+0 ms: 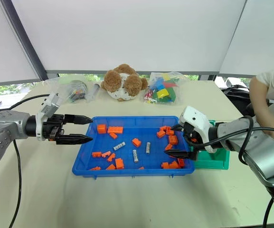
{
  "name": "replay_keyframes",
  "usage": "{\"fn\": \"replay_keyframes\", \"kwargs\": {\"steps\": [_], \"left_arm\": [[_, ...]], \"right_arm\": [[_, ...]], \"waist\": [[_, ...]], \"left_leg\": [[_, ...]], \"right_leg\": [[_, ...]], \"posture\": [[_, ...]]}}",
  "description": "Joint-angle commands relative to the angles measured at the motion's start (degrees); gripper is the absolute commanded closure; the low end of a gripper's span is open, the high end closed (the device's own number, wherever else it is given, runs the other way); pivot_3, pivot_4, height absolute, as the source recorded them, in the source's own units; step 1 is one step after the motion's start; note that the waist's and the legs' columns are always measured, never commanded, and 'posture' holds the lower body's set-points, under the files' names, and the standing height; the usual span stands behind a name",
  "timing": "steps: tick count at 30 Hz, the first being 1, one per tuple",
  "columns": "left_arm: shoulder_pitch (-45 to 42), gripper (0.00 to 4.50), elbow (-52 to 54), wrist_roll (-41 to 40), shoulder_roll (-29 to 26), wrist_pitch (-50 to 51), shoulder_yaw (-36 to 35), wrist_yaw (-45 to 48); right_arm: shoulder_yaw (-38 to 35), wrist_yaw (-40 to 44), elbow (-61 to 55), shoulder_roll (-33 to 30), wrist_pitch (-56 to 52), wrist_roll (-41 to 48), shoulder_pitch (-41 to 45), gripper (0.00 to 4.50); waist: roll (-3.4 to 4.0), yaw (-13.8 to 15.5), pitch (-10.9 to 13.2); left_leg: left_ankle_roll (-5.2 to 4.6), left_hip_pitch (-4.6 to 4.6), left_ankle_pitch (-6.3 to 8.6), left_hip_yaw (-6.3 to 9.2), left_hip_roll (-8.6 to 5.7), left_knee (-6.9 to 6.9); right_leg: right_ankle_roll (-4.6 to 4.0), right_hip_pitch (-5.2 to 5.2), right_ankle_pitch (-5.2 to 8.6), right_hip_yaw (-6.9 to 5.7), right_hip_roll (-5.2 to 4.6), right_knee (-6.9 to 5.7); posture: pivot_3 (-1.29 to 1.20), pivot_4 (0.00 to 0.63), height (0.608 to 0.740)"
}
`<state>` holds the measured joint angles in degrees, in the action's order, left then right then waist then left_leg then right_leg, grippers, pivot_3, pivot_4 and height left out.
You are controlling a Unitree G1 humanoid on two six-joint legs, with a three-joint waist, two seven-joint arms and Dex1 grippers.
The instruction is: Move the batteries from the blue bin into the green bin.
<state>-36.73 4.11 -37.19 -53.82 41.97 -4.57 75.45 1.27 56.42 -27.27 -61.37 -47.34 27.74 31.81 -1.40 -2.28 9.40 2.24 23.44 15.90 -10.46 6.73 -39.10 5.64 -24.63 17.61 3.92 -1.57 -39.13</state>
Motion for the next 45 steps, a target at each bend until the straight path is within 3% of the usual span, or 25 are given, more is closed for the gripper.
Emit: {"fn": "replay_keyframes", "kwargs": {"steps": [1,18,25,33,38,45], "left_arm": [[0.04,0.00,1.94,-1.69,-0.91,0.93,-1.79,0.10],[-5.03,0.00,-3.08,0.83,-0.99,0.40,2.00,2.71],[-3.67,0.00,-2.58,1.29,-1.46,-0.30,1.55,2.79],[-2.24,0.00,-1.29,1.21,-1.41,-0.91,0.71,1.30],[-1.88,0.00,-0.36,0.87,-1.51,-0.65,0.27,0.58],[-0.36,0.00,1.49,0.58,-3.08,-0.07,-0.28,0.88]], "right_arm": [[0.34,0.52,0.35,0.52,1.30,-0.63,1.46,0.04],[7.36,-0.23,7.18,7.86,4.85,-6.25,7.68,0.04],[15.51,1.79,15.93,16.83,8.79,-10.91,15.39,0.04],[25.75,5.28,33.41,30.39,16.99,-18.98,23.50,0.04],[28.31,5.15,50.27,39.81,24.70,-23.81,28.33,0.04],[28.61,6.11,68.63,46.37,35.55,-29.81,32.88,0.04]], "waist": [[0.00,0.00,0.00],[0.00,-0.14,0.00],[0.00,-0.43,0.00],[-0.01,-0.16,-0.01],[-0.03,-0.54,-0.02],[-0.03,-1.53,-0.02]], "left_leg": [[0.00,0.00,0.00,0.00,0.00,0.00],[0.00,0.01,0.00,-0.02,0.00,0.02],[0.00,0.01,0.00,-0.02,0.00,0.03],[0.01,0.06,-0.01,-0.04,0.00,0.02],[0.01,0.07,-0.01,-0.07,0.00,-0.02],[0.02,0.06,-0.01,-0.07,0.01,0.03]], "right_leg": [[0.00,0.00,0.00,0.00,0.00,0.00],[0.00,-0.03,0.00,0.00,0.02,0.00],[0.00,-0.06,0.00,0.00,0.03,-0.03],[0.00,-0.10,0.00,0.00,0.01,-0.06],[0.01,-0.10,-0.01,-0.01,0.00,-0.08],[0.01,-0.10,-0.01,-0.03,0.00,-0.09]], "posture": [[0.00,0.150,0.733],[0.00,0.150,0.733],[0.00,0.150,0.733],[0.00,0.150,0.733],[0.00,0.150,0.733],[0.00,0.150,0.733]]}}
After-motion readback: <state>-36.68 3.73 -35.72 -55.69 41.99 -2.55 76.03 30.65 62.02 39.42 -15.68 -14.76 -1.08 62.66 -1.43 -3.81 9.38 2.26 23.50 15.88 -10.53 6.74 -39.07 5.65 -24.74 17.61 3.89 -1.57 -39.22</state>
